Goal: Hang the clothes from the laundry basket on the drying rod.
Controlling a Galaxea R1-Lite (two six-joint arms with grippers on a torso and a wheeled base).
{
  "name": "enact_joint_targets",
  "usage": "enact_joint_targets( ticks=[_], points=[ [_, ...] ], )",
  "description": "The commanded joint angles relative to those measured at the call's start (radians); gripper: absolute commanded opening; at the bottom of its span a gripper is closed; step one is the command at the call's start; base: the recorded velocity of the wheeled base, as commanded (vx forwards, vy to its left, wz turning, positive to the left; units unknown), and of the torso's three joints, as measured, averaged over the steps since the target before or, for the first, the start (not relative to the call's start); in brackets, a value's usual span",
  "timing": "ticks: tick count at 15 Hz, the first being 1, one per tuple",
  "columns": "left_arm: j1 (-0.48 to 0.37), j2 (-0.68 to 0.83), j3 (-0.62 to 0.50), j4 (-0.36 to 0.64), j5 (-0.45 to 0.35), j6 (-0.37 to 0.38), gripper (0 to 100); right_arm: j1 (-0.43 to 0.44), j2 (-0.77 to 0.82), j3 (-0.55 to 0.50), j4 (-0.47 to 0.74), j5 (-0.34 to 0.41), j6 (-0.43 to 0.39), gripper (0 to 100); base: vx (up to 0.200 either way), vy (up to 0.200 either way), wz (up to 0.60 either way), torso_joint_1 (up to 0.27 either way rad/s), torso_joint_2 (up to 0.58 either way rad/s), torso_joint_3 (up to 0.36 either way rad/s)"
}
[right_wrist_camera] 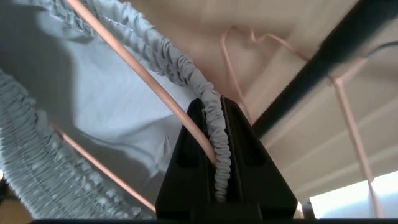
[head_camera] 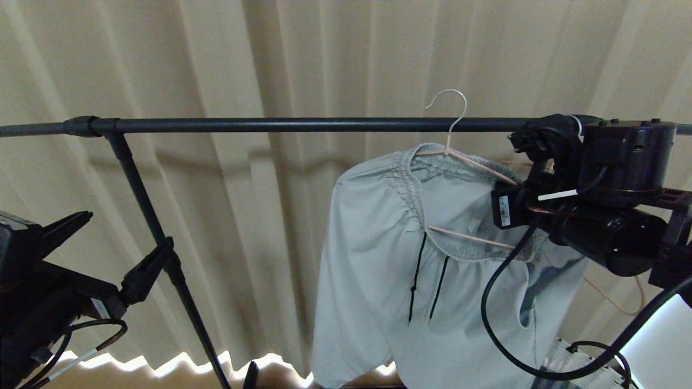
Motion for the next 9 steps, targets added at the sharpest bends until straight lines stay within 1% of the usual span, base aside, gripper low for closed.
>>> enact_joint_targets(
  ticks=[1,3,6,9],
  points=[
    [-0.009,-0.017,0.016,-0.002,0.001,-0.002,100,-0.013,0.026,-0.003,-0.001,-0.014,-0.001,0,0.000,0.000,0.00,0.000,0.00,0.000],
    [-0.009,-0.029,0.009,-0.002,-0.001,-0.001,100,-0.019,0.055,-0.011,-0.002,-0.043,-0.001,0,0.000,0.000,0.00,0.000,0.00,0.000],
    [-0.040,-0.050,0.000,-0.003,-0.001,0.004,100,-0.017,0.084,-0.038,-0.002,-0.043,-0.001,0,0.000,0.000,0.00,0.000,0.00,0.000],
    [-0.044,-0.057,-0.010,-0.002,-0.001,0.004,100,-0.017,0.124,-0.064,-0.002,-0.043,-0.001,0,0.000,0.000,0.00,0.000,0.00,0.000]
  ],
)
